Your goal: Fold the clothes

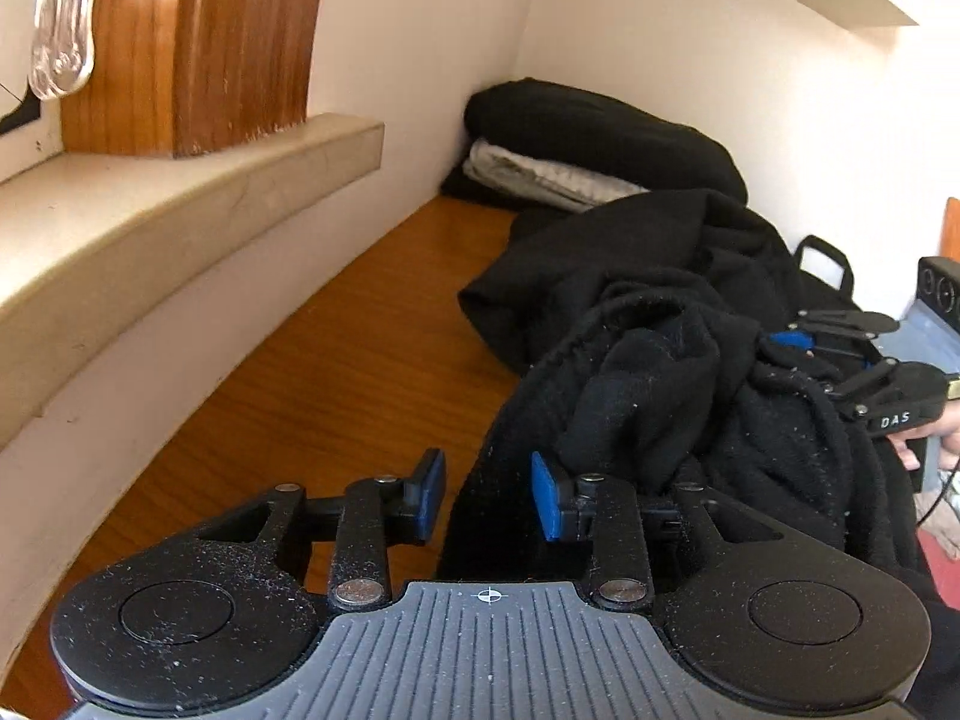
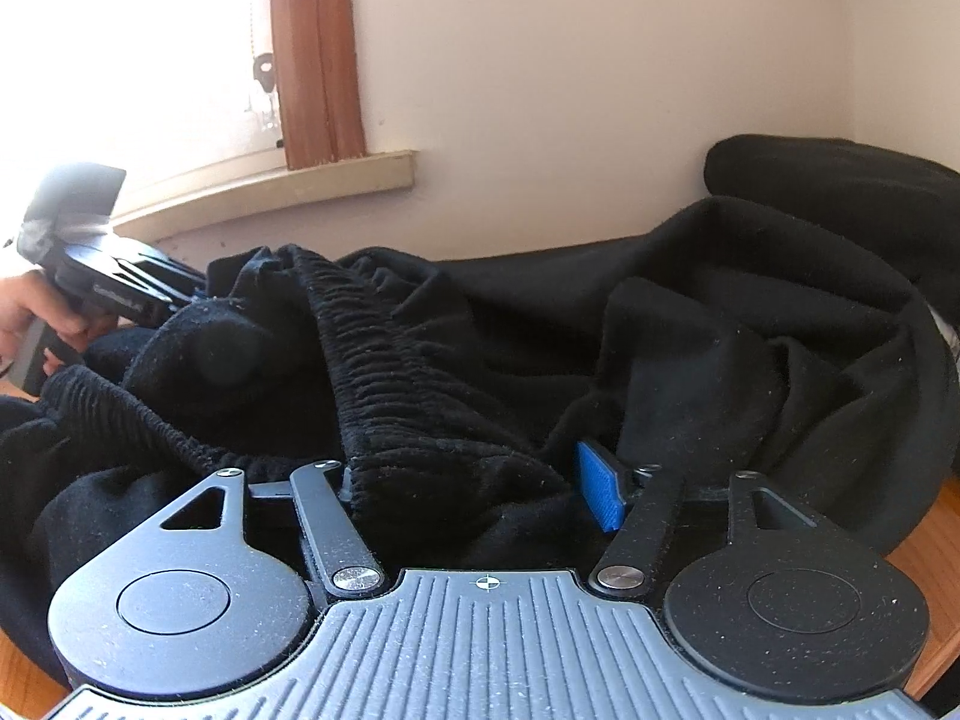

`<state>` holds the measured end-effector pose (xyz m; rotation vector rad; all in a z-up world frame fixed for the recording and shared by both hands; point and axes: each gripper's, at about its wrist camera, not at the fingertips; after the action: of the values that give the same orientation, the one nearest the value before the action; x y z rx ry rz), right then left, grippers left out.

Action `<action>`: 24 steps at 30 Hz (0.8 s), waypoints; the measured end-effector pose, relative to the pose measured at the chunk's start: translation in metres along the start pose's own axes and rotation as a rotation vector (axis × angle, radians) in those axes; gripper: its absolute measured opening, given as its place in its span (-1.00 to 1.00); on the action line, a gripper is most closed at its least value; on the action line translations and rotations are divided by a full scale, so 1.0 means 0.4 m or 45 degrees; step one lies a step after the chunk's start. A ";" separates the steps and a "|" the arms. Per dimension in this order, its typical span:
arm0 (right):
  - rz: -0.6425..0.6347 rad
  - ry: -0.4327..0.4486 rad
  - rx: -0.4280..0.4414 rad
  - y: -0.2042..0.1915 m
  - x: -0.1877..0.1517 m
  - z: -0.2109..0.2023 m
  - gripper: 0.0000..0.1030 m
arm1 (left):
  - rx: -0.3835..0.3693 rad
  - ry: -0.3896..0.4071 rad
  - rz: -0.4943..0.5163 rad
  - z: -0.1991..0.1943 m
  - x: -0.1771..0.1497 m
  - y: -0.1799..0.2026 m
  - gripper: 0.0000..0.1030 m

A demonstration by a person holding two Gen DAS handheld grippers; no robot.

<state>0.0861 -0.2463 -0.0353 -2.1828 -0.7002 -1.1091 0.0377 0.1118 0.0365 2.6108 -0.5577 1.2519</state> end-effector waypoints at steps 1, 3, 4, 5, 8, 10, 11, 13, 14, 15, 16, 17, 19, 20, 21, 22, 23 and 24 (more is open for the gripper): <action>-0.006 0.001 -0.005 -0.004 0.001 -0.003 0.21 | 0.011 -0.001 0.011 -0.001 0.003 0.004 -0.77; -0.019 0.001 -0.004 -0.011 0.008 -0.013 0.11 | 0.074 0.004 0.011 -0.018 0.013 0.009 -0.90; -0.026 0.003 -0.002 -0.015 0.014 -0.018 0.07 | 0.111 0.017 -0.003 -0.037 0.017 0.008 -0.93; -0.032 0.006 -0.003 -0.019 0.019 -0.024 0.02 | 0.147 0.035 -0.014 -0.060 0.020 0.006 -0.93; -0.040 0.028 -0.001 -0.034 0.037 -0.047 -0.33 | 0.203 0.080 -0.016 -0.130 0.026 0.005 -0.94; -0.048 0.072 0.010 -0.052 0.050 -0.071 -0.38 | 0.250 0.134 -0.018 -0.190 0.028 0.013 -0.94; -0.055 0.092 0.027 -0.064 0.056 -0.084 -0.40 | 0.280 0.166 -0.016 -0.221 0.030 0.019 -0.94; -0.071 0.126 0.068 -0.096 0.071 -0.108 -0.42 | 0.331 0.224 -0.012 -0.287 0.035 0.034 -0.95; -0.085 0.134 0.086 -0.118 0.081 -0.117 -0.43 | 0.354 0.238 -0.006 -0.317 0.037 0.040 -0.95; -0.101 0.147 0.100 -0.140 0.091 -0.126 -0.44 | 0.390 0.249 0.005 -0.348 0.036 0.046 -0.95; -0.112 0.153 0.123 -0.163 0.104 -0.131 -0.44 | 0.426 0.262 0.012 -0.381 0.035 0.050 -0.95; -0.125 0.155 0.151 -0.189 0.116 -0.135 -0.44 | 0.461 0.277 0.008 -0.416 0.030 0.051 -0.95; -0.157 0.161 0.207 -0.244 0.139 -0.145 -0.44 | 0.518 0.314 -0.023 -0.484 0.018 0.048 -0.95; -0.173 0.164 0.236 -0.271 0.150 -0.151 -0.44 | 0.554 0.334 -0.040 -0.519 0.006 0.045 -0.95; -0.189 0.161 0.262 -0.298 0.158 -0.155 -0.45 | 0.588 0.352 -0.056 -0.555 -0.005 0.042 -0.95; -0.206 0.154 0.288 -0.323 0.164 -0.159 -0.44 | 0.617 0.365 -0.067 -0.589 -0.016 0.042 -0.95; -0.220 0.147 0.316 -0.352 0.167 -0.159 -0.44 | 0.646 0.379 -0.079 -0.623 -0.027 0.041 -0.95; -0.230 0.138 0.347 -0.383 0.169 -0.155 -0.44 | 0.676 0.391 -0.090 -0.660 -0.038 0.040 -0.95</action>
<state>-0.0151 -0.1712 0.0912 -1.8452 -0.9551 -1.1388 -0.1647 0.1879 0.1895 2.7036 -0.0796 1.9474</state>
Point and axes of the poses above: each gripper's, at about its wrist camera, not at the fingertips, and z roughly the way its jaws point, y to its right, x to its top, and after that the axes turned 12 degrees about z, right-handed
